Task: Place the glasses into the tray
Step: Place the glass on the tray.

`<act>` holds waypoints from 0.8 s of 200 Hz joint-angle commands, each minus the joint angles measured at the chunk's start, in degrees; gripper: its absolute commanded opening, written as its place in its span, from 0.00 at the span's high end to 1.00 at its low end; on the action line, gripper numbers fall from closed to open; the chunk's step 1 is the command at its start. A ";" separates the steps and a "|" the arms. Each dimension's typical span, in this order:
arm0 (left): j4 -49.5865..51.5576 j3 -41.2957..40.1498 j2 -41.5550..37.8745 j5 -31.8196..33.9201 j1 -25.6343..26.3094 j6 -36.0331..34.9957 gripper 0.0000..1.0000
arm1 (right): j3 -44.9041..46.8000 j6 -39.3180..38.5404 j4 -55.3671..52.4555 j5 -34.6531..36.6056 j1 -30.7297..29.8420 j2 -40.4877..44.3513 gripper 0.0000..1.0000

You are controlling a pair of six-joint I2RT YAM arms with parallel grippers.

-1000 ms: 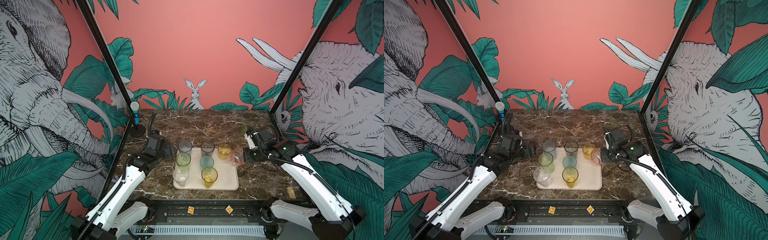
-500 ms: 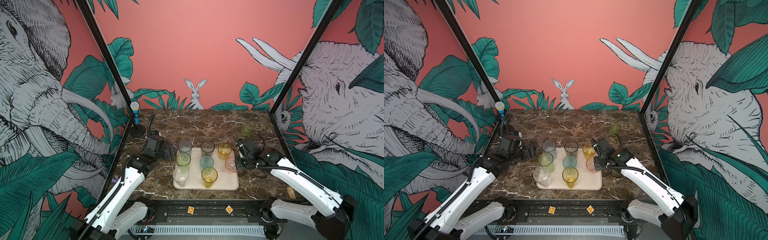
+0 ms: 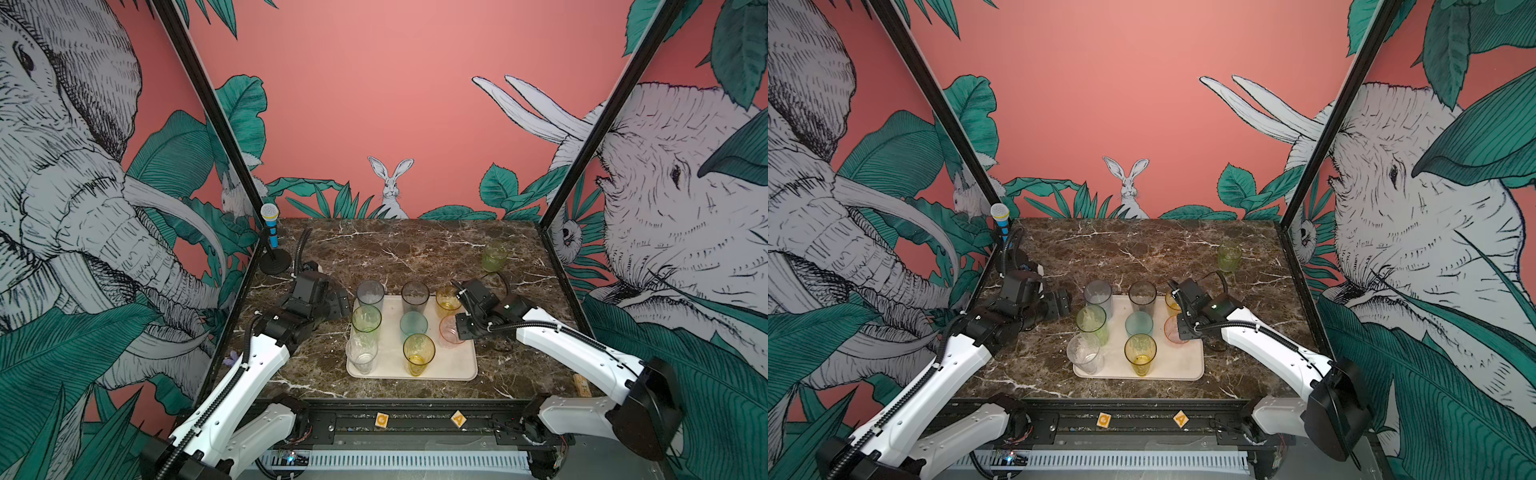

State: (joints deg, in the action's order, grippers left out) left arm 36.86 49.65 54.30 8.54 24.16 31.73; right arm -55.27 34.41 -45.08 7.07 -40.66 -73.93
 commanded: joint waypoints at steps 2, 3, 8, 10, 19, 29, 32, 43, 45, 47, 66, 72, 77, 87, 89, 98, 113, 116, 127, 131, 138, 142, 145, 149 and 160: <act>0.40 -0.92 -0.36 0.38 -0.34 0.44 0.06 | 0.01 0.53 1.78 1.37 -0.23 -1.09 0.99; 0.40 -0.89 -0.35 0.36 -0.34 0.44 0.06 | -0.01 0.50 1.81 1.37 -0.26 -1.15 0.99; 0.40 -0.97 -0.27 0.49 -0.34 0.44 0.07 | -0.01 0.41 1.99 1.39 -0.17 -1.39 0.99; 0.40 -1.02 -0.28 0.44 -0.34 0.44 0.07 | 0.05 0.40 2.07 1.33 -0.17 -1.50 0.99; 0.40 -1.04 -0.27 0.43 -0.35 0.44 0.07 | 0.07 0.22 2.34 1.28 -0.08 -1.92 0.99; 0.40 -1.04 -0.20 0.43 -0.31 0.44 0.07 | 0.16 0.06 2.53 1.30 0.09 -2.37 0.99; 0.40 -1.03 -0.19 0.47 -0.34 0.44 0.07 | 0.20 0.04 2.53 1.28 0.14 -2.56 0.99; 0.40 -0.98 -0.09 0.44 -0.30 0.44 0.07 | 0.16 -0.10 2.62 1.29 0.39 -2.94 1.00; 0.40 -1.03 -0.15 0.48 -0.33 0.44 0.07 | 0.29 -0.13 2.63 1.28 0.47 -3.01 1.00; 0.40 -1.04 -0.14 0.38 -0.34 0.44 0.06 | 0.26 -0.18 2.67 1.28 0.49 -3.14 1.00; 0.40 -1.02 -0.10 0.51 -0.34 0.36 0.07 | 0.38 -0.49 3.01 1.19 1.06 -3.68 1.00; 0.46 -0.98 -0.09 0.55 -0.35 0.30 0.07 | 0.49 -0.57 3.20 1.21 1.24 -3.84 1.00; 0.52 -1.03 -0.14 0.53 -0.34 0.27 0.07 | 0.50 -0.70 3.37 1.08 1.49 -4.00 1.00; 0.58 -1.00 -0.14 0.61 -0.36 0.27 0.07 | 0.57 -0.84 3.68 0.79 1.94 -4.27 1.00; 0.62 -0.99 -0.16 0.67 -0.35 0.27 0.07 | 0.59 -0.90 3.77 0.74 2.02 -4.28 1.00; 0.73 -0.98 -0.13 0.67 -0.34 0.26 0.07 | 0.61 -1.08 3.98 0.51 2.40 -4.52 1.00; 0.89 -0.88 -0.23 0.70 -0.34 0.18 0.06 | 0.57 -1.36 4.51 0.19 3.00 -4.91 1.00; 0.93 -0.91 -0.26 0.77 -0.34 0.18 0.06 | 0.56 -1.42 4.56 0.15 3.09 -5.04 1.00; 1.04 -0.89 -0.41 0.87 -0.34 0.18 0.06 | 0.55 -1.68 4.97 -0.06 3.60 -5.40 1.00; 1.06 -0.90 -0.48 0.91 -0.34 0.18 0.06 | 0.48 -1.78 5.12 -0.06 3.78 -5.59 1.00; 1.18 -0.96 -0.57 0.96 -0.38 0.18 0.06 | 0.34 -1.87 5.17 -0.25 4.07 -5.89 1.00; 1.27 -1.03 -0.62 1.02 -0.41 0.18 0.06 | 0.18 -1.97 5.25 -0.43 4.18 -6.08 1.00; 1.33 -0.98 -0.65 1.09 -0.35 0.18 0.06 | 0.08 -2.05 5.25 -0.40 4.25 -6.22 1.00; 1.29 -0.97 -0.74 1.05 -0.35 0.16 0.06 | -0.06 -2.11 5.31 -0.56 4.32 -6.35 1.00; 1.49 -1.12 -0.88 1.15 -0.39 0.09 0.06 | -0.35 -2.32 5.49 -0.52 4.43 -6.65 1.00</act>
State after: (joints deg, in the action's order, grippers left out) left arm 36.93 49.39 54.35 8.67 24.16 31.73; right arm -55.27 32.82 -40.84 6.61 -36.73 -79.90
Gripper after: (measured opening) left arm 0.936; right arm 0.063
